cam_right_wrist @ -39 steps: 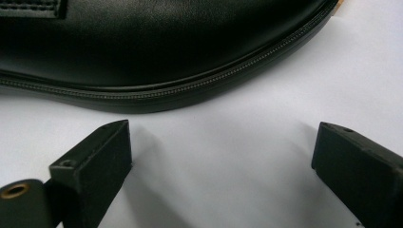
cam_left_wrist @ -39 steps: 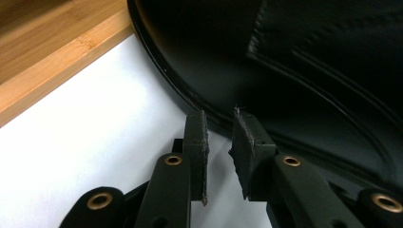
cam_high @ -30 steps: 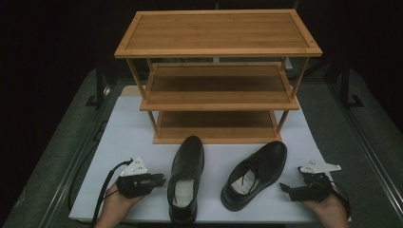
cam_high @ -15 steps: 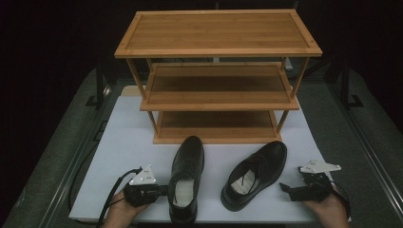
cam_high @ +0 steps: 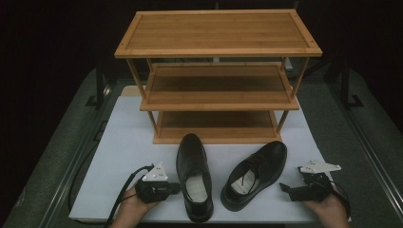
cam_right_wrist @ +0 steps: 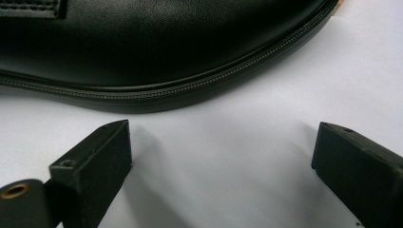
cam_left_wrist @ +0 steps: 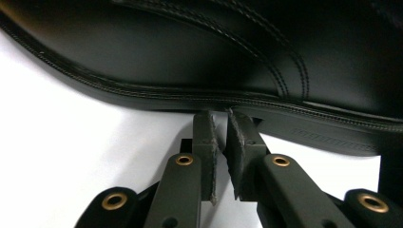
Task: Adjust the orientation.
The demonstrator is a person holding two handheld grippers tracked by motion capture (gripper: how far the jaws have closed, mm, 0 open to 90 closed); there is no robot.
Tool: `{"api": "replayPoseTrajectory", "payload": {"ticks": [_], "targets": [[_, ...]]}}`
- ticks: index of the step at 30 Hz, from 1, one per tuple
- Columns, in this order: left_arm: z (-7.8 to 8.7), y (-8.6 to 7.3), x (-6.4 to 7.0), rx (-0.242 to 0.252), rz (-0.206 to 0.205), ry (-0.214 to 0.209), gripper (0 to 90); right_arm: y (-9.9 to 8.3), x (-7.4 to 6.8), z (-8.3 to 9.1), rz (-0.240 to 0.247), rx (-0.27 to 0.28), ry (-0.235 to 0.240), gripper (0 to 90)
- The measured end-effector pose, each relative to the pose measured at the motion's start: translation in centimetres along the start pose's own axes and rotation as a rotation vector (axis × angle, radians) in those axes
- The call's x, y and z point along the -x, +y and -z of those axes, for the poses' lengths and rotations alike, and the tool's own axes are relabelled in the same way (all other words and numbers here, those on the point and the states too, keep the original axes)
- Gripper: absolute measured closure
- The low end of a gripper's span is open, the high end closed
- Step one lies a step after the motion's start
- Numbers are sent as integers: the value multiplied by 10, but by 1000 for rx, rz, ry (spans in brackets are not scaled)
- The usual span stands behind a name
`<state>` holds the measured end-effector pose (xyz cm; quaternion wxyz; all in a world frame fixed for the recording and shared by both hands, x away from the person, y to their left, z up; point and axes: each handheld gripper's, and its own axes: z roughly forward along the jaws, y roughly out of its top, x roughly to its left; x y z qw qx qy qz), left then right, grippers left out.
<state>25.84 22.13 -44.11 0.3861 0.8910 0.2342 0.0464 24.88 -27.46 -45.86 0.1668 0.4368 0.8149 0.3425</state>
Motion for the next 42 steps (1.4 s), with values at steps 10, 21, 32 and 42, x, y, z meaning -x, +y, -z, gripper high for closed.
{"api": "replayPoseTrajectory", "payload": {"ticks": [10, 21, 32, 42], "targets": [[-6, 7, -24, -6, 12, 65, 844, 0, 0, 0, 1, 0, 0, 57], [-10, 13, -27, 1, -9, 62, 846, 0, 0, 0, 0, 0, 0, 57], [15, 4, -32, -25, 33, 148, 525, 0, 0, 0, 1, 2, 0, 57], [50, -29, -47, -37, 135, 219, 192, 0, 0, 0, 0, 1, 0, 57]]}}
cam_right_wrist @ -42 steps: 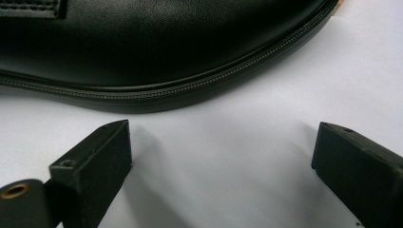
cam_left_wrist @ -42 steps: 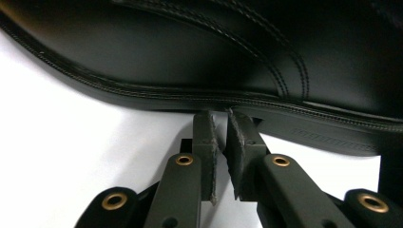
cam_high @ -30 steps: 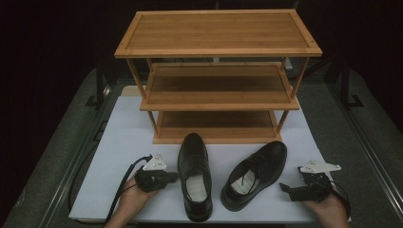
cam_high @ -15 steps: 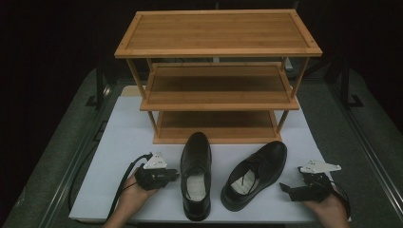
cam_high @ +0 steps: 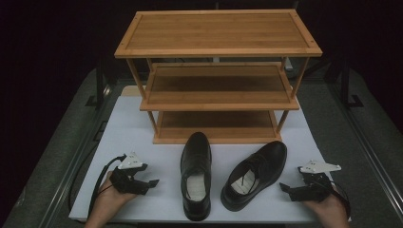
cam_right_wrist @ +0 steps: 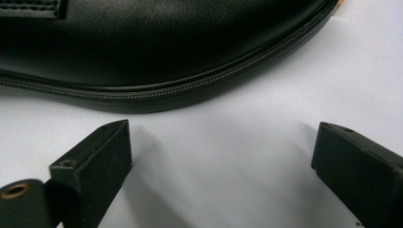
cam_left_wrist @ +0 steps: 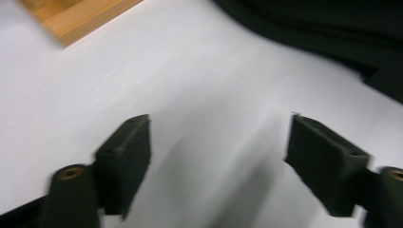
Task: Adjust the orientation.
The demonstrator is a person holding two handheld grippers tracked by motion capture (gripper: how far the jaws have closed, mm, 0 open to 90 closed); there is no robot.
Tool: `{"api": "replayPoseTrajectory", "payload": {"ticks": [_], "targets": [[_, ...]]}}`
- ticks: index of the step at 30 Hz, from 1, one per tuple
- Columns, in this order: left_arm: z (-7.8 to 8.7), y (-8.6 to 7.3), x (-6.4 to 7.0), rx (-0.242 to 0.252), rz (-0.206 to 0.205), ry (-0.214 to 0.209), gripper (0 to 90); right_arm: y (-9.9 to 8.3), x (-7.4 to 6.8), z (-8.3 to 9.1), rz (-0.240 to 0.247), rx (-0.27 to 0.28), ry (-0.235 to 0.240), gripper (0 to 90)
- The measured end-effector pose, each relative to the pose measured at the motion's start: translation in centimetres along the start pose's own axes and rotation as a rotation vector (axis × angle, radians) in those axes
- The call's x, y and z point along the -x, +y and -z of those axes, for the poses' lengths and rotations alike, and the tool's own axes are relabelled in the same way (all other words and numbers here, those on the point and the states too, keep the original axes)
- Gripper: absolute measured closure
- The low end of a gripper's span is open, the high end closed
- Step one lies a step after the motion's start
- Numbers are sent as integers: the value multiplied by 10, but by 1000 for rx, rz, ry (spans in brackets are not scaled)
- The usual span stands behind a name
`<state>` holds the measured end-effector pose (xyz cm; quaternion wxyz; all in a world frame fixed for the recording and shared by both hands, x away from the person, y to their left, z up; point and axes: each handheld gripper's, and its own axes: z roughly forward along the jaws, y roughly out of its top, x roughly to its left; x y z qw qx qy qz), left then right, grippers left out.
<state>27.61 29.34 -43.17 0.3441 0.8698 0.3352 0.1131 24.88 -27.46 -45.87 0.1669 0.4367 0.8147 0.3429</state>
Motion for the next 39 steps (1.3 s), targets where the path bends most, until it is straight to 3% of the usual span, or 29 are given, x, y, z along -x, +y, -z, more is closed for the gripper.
{"api": "replayPoseTrajectory", "payload": {"ticks": [5, 8, 14, 19, 29, 33, 36, 37, 38, 39], "targets": [[10, -14, -8, -5, 31, 28, 109, 0, 0, 0, 0, -1, 0, 57], [14, -23, -13, -19, 49, 56, 0, 0, 0, 0, 0, -1, 0, 57], [15, -37, -19, -23, 57, 115, 0, 0, 0, 0, 1, 0, 0, 57], [15, -42, -19, 14, 46, 114, 0, 0, 0, 0, 2, 1, 0, 57], [14, -43, -19, 21, 46, 113, 0, 0, 1, 1, -4, 8, 1, 81], [14, -43, -19, 22, 48, 111, 0, -1, 2, 7, -10, 35, 19, 150], [14, -43, -19, 23, 49, 112, 0, 0, 4, 12, -21, 42, 29, 342], [14, -43, -19, 23, 49, 112, 0, 0, 4, 12, -21, 42, 29, 342], [14, -43, -19, 22, 48, 112, 0, 2, 6, 15, -28, 58, 35, 503], [14, -43, -19, 22, 48, 112, 0, 3, 7, 17, -34, 65, 39, 607]]}}
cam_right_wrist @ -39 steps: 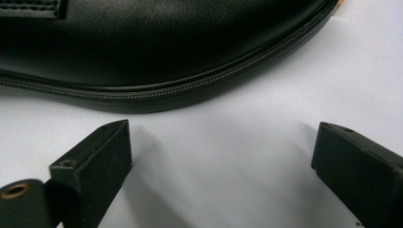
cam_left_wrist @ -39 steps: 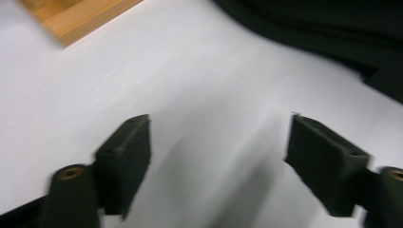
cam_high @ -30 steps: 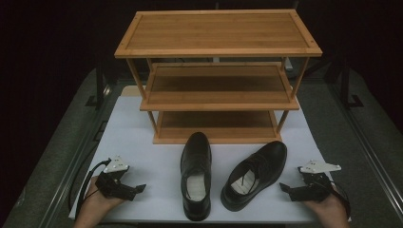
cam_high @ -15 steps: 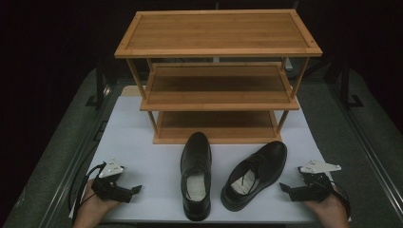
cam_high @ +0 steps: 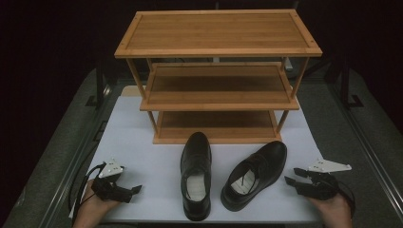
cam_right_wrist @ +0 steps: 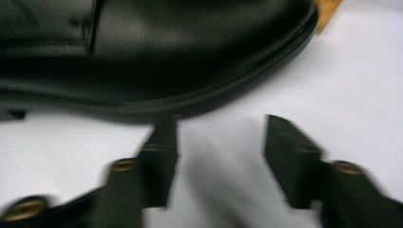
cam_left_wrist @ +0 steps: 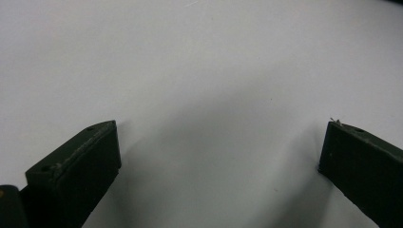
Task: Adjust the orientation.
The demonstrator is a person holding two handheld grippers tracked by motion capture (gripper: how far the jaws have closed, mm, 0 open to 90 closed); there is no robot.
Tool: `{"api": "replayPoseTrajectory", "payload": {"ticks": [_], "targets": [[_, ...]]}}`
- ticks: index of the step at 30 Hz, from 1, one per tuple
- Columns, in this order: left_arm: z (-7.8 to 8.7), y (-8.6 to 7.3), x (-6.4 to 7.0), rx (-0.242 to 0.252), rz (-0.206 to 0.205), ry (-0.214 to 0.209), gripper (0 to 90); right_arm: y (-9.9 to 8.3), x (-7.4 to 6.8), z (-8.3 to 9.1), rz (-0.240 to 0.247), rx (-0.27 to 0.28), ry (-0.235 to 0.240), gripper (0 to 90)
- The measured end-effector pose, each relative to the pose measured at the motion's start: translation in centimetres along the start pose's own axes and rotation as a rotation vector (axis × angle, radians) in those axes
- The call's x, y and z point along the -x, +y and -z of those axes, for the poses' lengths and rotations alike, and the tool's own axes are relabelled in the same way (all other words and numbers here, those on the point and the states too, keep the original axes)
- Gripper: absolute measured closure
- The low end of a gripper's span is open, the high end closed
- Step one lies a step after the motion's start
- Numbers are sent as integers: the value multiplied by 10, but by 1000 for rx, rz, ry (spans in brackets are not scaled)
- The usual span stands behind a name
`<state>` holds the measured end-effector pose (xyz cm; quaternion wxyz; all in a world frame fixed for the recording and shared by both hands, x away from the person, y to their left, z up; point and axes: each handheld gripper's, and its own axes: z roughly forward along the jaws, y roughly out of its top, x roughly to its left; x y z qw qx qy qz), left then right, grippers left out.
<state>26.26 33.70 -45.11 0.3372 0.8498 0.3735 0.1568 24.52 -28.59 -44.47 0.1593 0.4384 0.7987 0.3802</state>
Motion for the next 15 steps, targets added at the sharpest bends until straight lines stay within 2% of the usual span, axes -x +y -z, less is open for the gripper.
{"api": "replayPoseTrajectory", "payload": {"ticks": [1, 2, 3, 4, 7, 10, 15], "targets": [[0, 0, 0, 0, 1, 1, 0, 2, 2, 1, -1, 3, 11, 709], [0, 0, 0, 0, 1, 1, 0, 2, 2, 1, -1, 3, 11, 709], [0, 0, 0, 0, 0, 1, 0, 9, 5, 6, -1, 18, -3, 867], [0, 0, 0, 0, 0, 1, 0, 12, 7, 7, 2, 30, -1, 897], [0, 0, 0, 1, 1, 1, 0, 17, 9, 9, 4, 35, 3, 899], [0, 0, 0, -1, 1, -1, 0, 28, 14, 4, 16, 17, -8, 899], [0, 0, 0, -1, 1, -1, 0, 34, 30, -9, -15, 2, -26, 899]]}}
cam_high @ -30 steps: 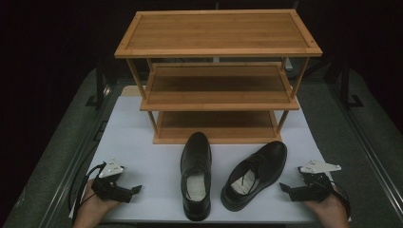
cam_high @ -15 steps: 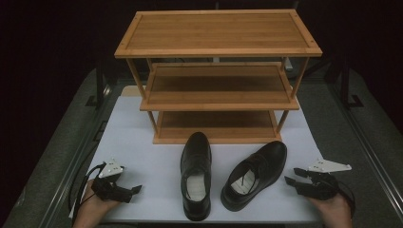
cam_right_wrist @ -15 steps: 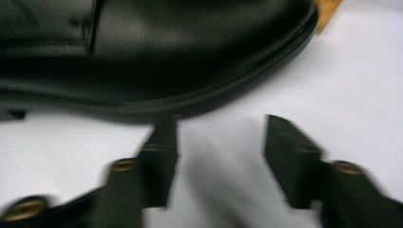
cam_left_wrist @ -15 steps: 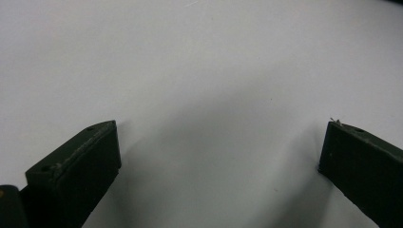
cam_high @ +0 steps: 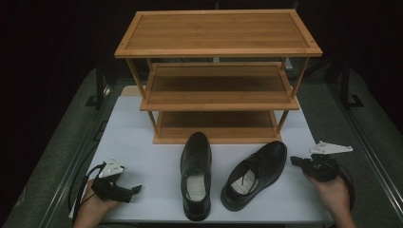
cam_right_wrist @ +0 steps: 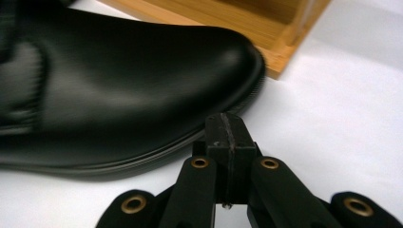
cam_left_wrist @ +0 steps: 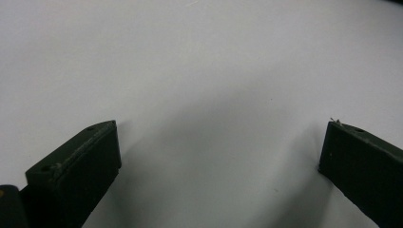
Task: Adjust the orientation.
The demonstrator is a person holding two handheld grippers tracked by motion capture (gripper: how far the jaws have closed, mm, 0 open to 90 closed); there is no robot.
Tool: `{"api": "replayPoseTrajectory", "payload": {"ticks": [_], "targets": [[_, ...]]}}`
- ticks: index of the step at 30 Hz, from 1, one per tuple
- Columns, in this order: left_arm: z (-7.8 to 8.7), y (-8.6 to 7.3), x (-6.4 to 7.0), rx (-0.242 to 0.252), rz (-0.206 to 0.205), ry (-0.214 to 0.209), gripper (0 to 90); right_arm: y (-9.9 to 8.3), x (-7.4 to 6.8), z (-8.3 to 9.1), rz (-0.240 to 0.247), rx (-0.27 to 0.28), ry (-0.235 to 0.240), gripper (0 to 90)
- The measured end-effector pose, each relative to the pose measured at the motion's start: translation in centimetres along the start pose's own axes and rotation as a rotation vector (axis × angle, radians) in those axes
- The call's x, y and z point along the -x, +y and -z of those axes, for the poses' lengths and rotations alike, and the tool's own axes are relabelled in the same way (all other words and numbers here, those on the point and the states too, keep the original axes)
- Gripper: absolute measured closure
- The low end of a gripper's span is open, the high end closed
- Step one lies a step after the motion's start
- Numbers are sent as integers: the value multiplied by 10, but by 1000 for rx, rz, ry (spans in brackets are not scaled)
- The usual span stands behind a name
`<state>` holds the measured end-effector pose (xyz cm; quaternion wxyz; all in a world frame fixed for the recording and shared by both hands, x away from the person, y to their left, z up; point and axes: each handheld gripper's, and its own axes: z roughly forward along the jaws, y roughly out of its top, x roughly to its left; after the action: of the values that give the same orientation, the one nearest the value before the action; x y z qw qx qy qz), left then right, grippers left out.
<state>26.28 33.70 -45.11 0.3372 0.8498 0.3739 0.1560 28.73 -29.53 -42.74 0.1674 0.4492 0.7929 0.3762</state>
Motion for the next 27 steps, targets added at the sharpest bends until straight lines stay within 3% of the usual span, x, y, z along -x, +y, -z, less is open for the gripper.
{"api": "replayPoseTrajectory", "payload": {"ticks": [4, 16, 27], "targets": [[0, 0, 0, 0, 0, 0, 0, 1, 8, -10, -13, -7, 20, 899], [0, 0, 0, 0, 2, -1, 0, 7, 12, -24, -10, -16, 59, 899], [0, 0, 0, 0, 2, -1, 0, 25, 11, -42, -13, -20, 81, 899]]}}
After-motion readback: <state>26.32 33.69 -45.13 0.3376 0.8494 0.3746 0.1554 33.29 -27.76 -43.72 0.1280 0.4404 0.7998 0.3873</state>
